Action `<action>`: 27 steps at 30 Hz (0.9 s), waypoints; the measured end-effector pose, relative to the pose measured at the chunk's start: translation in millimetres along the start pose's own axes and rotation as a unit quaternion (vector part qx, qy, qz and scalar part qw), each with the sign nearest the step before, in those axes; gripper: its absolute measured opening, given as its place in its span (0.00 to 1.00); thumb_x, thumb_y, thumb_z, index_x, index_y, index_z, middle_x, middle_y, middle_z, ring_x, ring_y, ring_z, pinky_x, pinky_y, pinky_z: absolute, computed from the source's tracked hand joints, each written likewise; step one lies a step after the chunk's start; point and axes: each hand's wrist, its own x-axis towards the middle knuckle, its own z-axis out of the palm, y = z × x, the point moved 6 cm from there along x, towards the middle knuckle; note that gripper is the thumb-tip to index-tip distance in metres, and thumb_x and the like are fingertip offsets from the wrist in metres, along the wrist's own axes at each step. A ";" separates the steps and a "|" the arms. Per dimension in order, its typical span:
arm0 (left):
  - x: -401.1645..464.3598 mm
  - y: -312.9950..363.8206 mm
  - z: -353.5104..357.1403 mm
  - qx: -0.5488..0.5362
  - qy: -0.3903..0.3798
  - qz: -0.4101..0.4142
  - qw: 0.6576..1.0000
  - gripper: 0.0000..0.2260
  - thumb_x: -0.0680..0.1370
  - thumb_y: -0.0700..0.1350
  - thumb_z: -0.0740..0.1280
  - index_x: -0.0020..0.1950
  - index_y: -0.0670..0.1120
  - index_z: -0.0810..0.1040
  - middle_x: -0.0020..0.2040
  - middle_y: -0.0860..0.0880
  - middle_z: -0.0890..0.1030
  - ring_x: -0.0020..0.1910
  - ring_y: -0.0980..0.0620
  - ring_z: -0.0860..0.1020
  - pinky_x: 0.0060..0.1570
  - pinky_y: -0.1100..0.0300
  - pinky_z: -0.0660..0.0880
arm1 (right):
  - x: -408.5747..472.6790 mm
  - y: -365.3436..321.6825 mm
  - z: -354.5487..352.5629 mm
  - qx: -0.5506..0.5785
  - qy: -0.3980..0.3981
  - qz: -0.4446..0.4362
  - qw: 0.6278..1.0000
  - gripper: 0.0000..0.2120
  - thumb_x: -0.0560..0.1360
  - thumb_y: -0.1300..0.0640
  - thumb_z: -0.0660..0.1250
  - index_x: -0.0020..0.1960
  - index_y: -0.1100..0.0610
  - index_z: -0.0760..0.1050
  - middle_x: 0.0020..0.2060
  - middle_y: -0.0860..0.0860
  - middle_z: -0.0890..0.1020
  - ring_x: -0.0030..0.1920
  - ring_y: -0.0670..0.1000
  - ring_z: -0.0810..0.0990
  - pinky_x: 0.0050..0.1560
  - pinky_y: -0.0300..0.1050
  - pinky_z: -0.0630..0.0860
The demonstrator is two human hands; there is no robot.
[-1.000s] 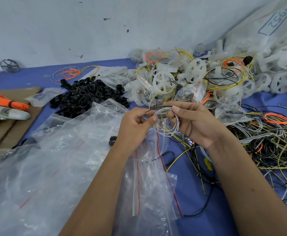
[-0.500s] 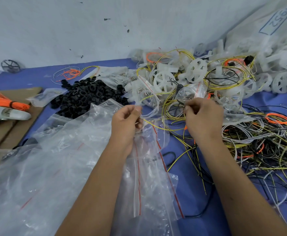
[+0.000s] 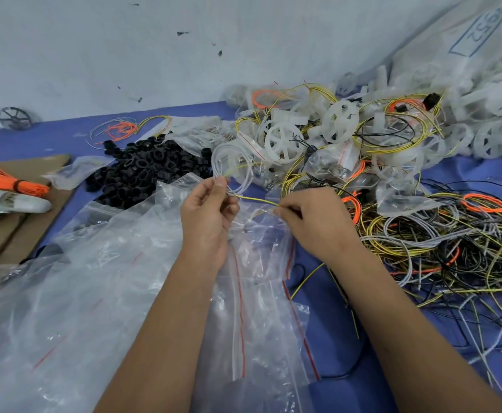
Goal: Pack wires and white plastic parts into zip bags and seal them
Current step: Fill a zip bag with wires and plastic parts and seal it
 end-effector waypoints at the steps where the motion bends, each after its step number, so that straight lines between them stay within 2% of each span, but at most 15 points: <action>1: 0.4 2.3 -1.3 -0.010 0.008 0.011 1.000 0.07 0.83 0.37 0.65 0.46 0.41 0.79 0.37 0.49 0.82 0.30 0.57 0.75 0.31 0.67 0.74 | -1.1 5.8 -2.5 -0.020 0.015 0.032 0.999 0.16 0.78 0.53 0.69 0.35 0.59 0.75 0.29 0.53 0.76 0.35 0.60 0.75 0.36 0.51 0.72; 4: 3.0 9.2 -7.0 -0.083 0.037 0.021 0.996 0.08 0.84 0.36 0.63 0.46 0.40 0.77 0.36 0.50 0.81 0.30 0.57 0.74 0.31 0.68 0.74 | -3.3 21.1 -5.1 -0.047 0.036 0.132 0.989 0.16 0.77 0.56 0.67 0.32 0.60 0.74 0.29 0.56 0.75 0.33 0.61 0.74 0.34 0.48 0.69; 7: 5.9 11.3 -13.4 -0.241 0.052 -0.040 0.968 0.07 0.84 0.38 0.63 0.47 0.40 0.76 0.44 0.45 0.77 0.34 0.55 0.73 0.30 0.69 0.74 | -4.7 31.5 -6.5 -0.066 0.050 0.200 0.976 0.19 0.79 0.55 0.67 0.31 0.59 0.71 0.27 0.54 0.72 0.32 0.59 0.71 0.36 0.43 0.66; 10: 5.9 15.4 -18.1 -0.366 0.056 -0.077 0.926 0.04 0.83 0.39 0.64 0.51 0.39 0.76 0.48 0.39 0.77 0.35 0.54 0.73 0.28 0.68 0.75 | -6.2 39.9 -9.7 -0.046 0.075 0.242 0.966 0.14 0.78 0.56 0.67 0.36 0.61 0.76 0.32 0.58 0.77 0.38 0.63 0.79 0.38 0.44 0.70; 12: 7.0 21.3 -23.2 -0.368 0.065 -0.060 0.926 0.03 0.83 0.39 0.64 0.54 0.39 0.75 0.46 0.40 0.78 0.33 0.54 0.74 0.28 0.68 0.74 | -6.8 43.9 -11.8 -0.045 0.090 0.260 0.960 0.11 0.77 0.58 0.66 0.37 0.61 0.76 0.35 0.61 0.79 0.41 0.64 0.80 0.39 0.45 0.72; 14: 9.7 28.2 -30.8 -0.325 0.084 -0.020 0.942 0.03 0.84 0.39 0.64 0.52 0.40 0.75 0.46 0.42 0.76 0.33 0.54 0.74 0.29 0.69 0.74 | -7.7 46.1 -12.9 -0.053 0.097 0.274 0.955 0.09 0.76 0.59 0.67 0.39 0.62 0.78 0.36 0.60 0.80 0.42 0.63 0.81 0.39 0.43 0.69; 16: 11.3 35.2 -35.6 -0.237 0.097 0.036 0.966 0.06 0.84 0.38 0.64 0.47 0.41 0.75 0.45 0.45 0.76 0.33 0.55 0.74 0.31 0.68 0.73 | -8.7 46.4 -14.1 -0.054 0.099 0.276 0.955 0.09 0.76 0.58 0.67 0.40 0.62 0.78 0.37 0.60 0.81 0.42 0.63 0.82 0.39 0.42 0.69; 19: 6.7 36.7 -27.9 -0.065 0.090 0.111 0.988 0.10 0.84 0.37 0.63 0.43 0.43 0.75 0.40 0.50 0.80 0.31 0.56 0.74 0.32 0.67 0.73 | -7.8 40.9 -15.2 -0.022 0.099 0.235 0.967 0.09 0.76 0.55 0.71 0.42 0.60 0.80 0.39 0.57 0.83 0.44 0.61 0.82 0.44 0.45 0.76; 20: 4.5 34.4 -22.3 -0.020 0.079 0.124 0.989 0.10 0.84 0.37 0.63 0.44 0.44 0.75 0.38 0.52 0.81 0.30 0.57 0.74 0.32 0.66 0.73 | -6.8 36.7 -16.0 0.000 0.104 0.214 0.971 0.08 0.75 0.54 0.73 0.47 0.59 0.82 0.42 0.56 0.84 0.46 0.59 0.82 0.48 0.47 0.78; 22: 0.2 28.7 -9.9 0.060 0.046 0.144 0.987 0.09 0.84 0.37 0.64 0.44 0.44 0.76 0.35 0.53 0.80 0.29 0.56 0.74 0.31 0.64 0.73 | -5.7 26.4 -19.5 0.061 0.122 0.168 0.976 0.13 0.74 0.52 0.74 0.56 0.56 0.82 0.49 0.54 0.83 0.49 0.56 0.81 0.54 0.50 0.78; 24: -4.3 23.4 2.2 0.149 0.001 0.164 0.975 0.08 0.84 0.37 0.65 0.44 0.43 0.76 0.33 0.53 0.79 0.29 0.55 0.74 0.30 0.62 0.73 | -4.6 14.3 -26.0 0.163 0.167 0.107 0.966 0.13 0.78 0.50 0.70 0.59 0.55 0.82 0.50 0.50 0.82 0.49 0.51 0.81 0.55 0.51 0.77; 25: -7.2 20.4 7.9 0.191 -0.022 0.173 0.966 0.08 0.84 0.38 0.65 0.44 0.42 0.75 0.32 0.52 0.78 0.28 0.54 0.74 0.30 0.61 0.73 | -4.4 8.6 -27.8 0.228 0.176 0.080 0.954 0.13 0.81 0.49 0.65 0.59 0.55 0.82 0.49 0.47 0.82 0.48 0.46 0.80 0.52 0.48 0.77; 27: -14.6 14.2 18.4 0.252 -0.062 0.188 0.947 0.08 0.83 0.38 0.66 0.44 0.40 0.74 0.30 0.49 0.76 0.27 0.52 0.73 0.29 0.58 0.73 | -4.2 2.8 -25.1 0.350 0.154 0.050 0.923 0.19 0.83 0.46 0.58 0.63 0.55 0.80 0.45 0.41 0.81 0.43 0.38 0.78 0.45 0.36 0.73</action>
